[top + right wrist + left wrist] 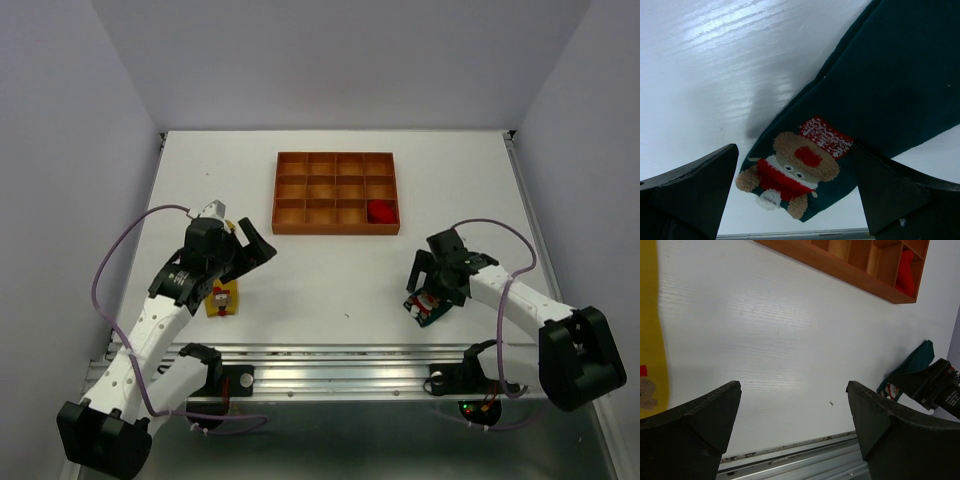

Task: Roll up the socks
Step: Move the sock to the center of the board.

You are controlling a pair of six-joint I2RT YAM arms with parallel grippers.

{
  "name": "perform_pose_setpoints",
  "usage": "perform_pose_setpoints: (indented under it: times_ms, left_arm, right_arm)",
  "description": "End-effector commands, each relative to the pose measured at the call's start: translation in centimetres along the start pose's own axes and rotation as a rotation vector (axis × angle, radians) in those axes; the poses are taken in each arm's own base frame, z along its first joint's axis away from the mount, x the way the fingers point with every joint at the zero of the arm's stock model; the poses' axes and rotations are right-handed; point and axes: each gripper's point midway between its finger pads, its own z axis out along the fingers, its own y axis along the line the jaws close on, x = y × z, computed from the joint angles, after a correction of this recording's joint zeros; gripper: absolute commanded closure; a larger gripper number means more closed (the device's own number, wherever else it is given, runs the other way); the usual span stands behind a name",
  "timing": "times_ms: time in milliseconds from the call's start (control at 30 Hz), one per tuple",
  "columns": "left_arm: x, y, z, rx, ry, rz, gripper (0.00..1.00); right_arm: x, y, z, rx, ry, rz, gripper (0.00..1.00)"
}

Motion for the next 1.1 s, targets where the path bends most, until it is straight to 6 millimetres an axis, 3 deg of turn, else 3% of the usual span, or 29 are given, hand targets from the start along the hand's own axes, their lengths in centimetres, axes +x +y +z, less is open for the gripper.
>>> perform_pose_setpoints:
  times_ms: [0, 200, 367, 600, 700, 767, 933, 1067]
  left_arm:
    - [0.5, -0.2, -0.1, 0.035, -0.001, -0.011, 0.01]
    - [1.4, 0.1, 0.3, 0.046, 0.022, -0.022, 0.01]
    - [1.9, 0.2, 0.6, 0.048, 0.040, -0.029, 0.01]
    - [3.0, 0.6, 1.1, 0.045, 0.071, -0.047, 0.01]
    - [3.0, 0.5, 1.0, 0.044, 0.075, -0.046, 0.01]
    - [3.1, 0.4, 1.2, 0.045, 0.077, -0.055, 0.01]
    - [3.9, -0.1, 1.7, 0.048, 0.107, -0.058, 0.01]
    - [5.0, -0.8, 2.2, 0.051, 0.131, -0.044, 0.01]
  right_arm:
    - [-0.3, 2.4, 1.4, -0.112, 0.013, -0.099, 0.00]
    - [1.6, 4.7, 2.8, -0.130, 0.064, -0.271, 0.00]
    - [4.4, 9.3, 2.2, -0.224, 0.074, -0.461, 0.00]
    - [7.2, 13.2, 1.3, -0.274, 0.082, -0.452, 0.00]
    - [8.7, 16.6, -0.1, -0.381, 0.085, -0.442, 0.00]
    - [9.9, 17.7, -0.5, -0.408, 0.096, -0.466, 0.00]
    - [11.6, 19.9, -0.7, -0.440, 0.104, -0.561, 0.00]
    - [11.0, 20.4, -1.6, -0.420, 0.037, -0.675, 0.00]
